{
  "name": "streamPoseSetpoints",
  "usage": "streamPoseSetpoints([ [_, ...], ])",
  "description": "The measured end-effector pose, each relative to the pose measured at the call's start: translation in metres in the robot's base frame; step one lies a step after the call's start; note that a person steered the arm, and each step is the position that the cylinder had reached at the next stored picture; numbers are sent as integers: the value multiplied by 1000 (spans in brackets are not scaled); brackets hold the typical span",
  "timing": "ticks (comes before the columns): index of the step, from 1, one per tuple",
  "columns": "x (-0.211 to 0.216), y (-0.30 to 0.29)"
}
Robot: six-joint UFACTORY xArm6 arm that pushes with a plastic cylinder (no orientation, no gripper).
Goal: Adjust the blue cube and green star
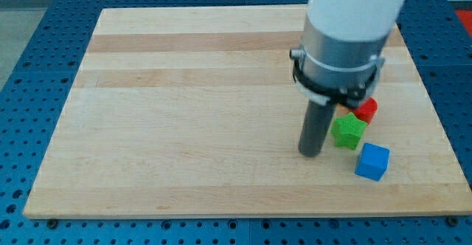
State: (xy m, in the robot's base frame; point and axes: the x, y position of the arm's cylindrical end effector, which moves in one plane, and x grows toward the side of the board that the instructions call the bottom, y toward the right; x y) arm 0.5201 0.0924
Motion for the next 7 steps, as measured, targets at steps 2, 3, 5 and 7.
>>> streamPoseSetpoints([
  [2,-8,19],
  [3,-8,32],
  [5,-8,44],
  [7,-8,3],
])
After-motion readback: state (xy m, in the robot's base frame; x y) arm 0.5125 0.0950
